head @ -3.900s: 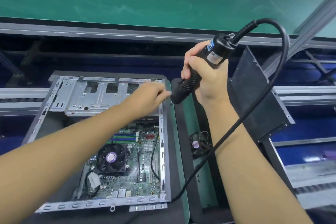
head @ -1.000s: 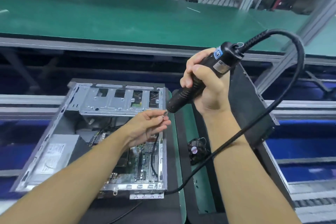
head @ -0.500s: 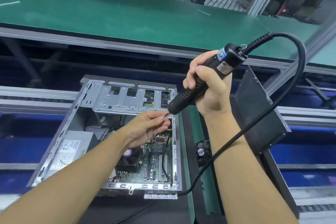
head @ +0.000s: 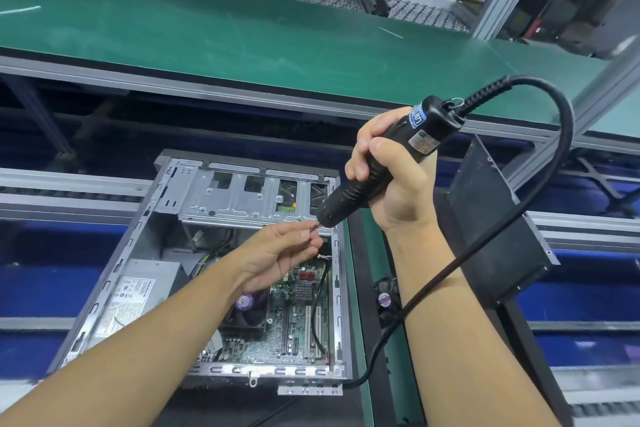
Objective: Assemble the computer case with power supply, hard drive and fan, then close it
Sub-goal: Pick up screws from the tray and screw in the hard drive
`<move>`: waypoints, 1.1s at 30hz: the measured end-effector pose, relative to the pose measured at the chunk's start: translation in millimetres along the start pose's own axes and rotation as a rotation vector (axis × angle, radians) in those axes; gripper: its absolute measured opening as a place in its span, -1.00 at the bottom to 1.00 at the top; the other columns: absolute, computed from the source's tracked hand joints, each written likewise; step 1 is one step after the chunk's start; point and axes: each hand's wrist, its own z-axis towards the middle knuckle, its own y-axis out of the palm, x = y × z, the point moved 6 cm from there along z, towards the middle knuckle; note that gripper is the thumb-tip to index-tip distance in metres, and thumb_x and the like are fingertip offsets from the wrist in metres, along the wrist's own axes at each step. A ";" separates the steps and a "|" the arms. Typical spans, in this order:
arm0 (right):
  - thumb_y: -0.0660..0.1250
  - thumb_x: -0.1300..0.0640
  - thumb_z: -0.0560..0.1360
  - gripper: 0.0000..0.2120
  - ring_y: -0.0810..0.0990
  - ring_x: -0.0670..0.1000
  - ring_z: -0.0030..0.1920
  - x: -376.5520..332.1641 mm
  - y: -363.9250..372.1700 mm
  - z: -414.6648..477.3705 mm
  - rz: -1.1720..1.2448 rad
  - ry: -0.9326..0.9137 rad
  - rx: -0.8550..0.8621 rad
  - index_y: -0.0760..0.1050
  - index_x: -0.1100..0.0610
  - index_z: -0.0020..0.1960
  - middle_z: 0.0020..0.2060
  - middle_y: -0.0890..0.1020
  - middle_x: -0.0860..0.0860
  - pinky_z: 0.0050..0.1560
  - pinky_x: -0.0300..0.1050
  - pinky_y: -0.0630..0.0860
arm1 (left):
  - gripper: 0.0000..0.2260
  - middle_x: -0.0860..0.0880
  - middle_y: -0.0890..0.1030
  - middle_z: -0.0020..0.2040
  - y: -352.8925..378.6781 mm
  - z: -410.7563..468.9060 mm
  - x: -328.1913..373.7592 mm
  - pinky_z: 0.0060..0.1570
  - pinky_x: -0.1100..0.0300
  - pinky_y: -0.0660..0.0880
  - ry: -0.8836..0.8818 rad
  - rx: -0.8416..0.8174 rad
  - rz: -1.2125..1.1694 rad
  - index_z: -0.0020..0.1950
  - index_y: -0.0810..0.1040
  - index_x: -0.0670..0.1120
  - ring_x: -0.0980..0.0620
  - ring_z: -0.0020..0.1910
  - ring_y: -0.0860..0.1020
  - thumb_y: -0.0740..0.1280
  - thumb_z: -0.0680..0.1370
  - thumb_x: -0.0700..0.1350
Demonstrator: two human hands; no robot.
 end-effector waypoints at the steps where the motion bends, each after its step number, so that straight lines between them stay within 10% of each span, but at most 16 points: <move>1: 0.31 0.31 0.37 -0.88 0.43 0.02 -0.49 0.5 -0.1 0.3 0.004 0.001 -0.008 0.52 0.12 -0.15 -0.31 0.56 0.08 -0.33 -0.11 0.46 | -0.76 -0.19 0.65 -0.14 -0.9 0.1 0.1 -0.21 0.25 0.63 -0.001 0.000 -0.004 0.15 0.56 -0.31 -0.02 -0.18 0.67 0.33 0.49 -0.37; 10: 0.31 0.29 0.39 -0.82 0.46 0.02 -0.48 12.9 8.6 7.2 -0.057 0.035 -0.131 0.56 0.02 -0.15 -0.31 0.55 0.06 -0.31 -0.08 0.42 | -0.74 -0.24 0.68 -0.01 -4.5 4.5 14.3 -0.03 0.14 0.64 0.122 -0.019 0.259 0.18 0.55 -0.30 -0.13 0.01 0.68 0.37 0.50 -0.35; 18: 0.31 0.31 0.40 -0.77 0.45 0.07 -0.47 34.5 9.6 30.2 -0.176 0.021 -0.082 0.58 -0.02 -0.18 -0.36 0.55 0.07 -0.27 -0.04 0.45 | -0.68 0.24 0.62 -0.06 15.1 2.0 73.2 -0.35 0.40 0.37 0.568 0.053 1.516 0.20 0.53 0.28 0.14 -0.41 0.43 0.37 0.58 -0.12; 25: 0.34 0.29 0.41 -0.76 0.50 0.05 -0.44 67.4 8.7 54.0 -0.227 0.051 -0.025 0.59 -0.05 -0.20 -0.35 0.59 0.02 -0.24 -0.03 0.49 | -0.60 0.27 0.63 0.02 -18.8 2.2 93.4 -0.28 0.46 0.38 0.665 0.376 1.151 0.26 0.50 0.17 0.30 -0.29 0.47 0.33 0.54 -0.25; 33: 0.34 0.30 0.41 -0.73 0.50 0.04 -0.45 104.5 2.4 75.4 -0.227 0.097 -0.010 0.60 -0.08 -0.22 -0.35 0.59 -0.01 -0.23 -0.05 0.49 | -0.71 -0.05 0.57 -0.50 -76.6 -19.8 43.5 -0.37 0.16 0.40 0.241 0.664 0.984 -0.36 0.58 -0.01 0.07 -0.55 0.45 0.18 0.47 0.04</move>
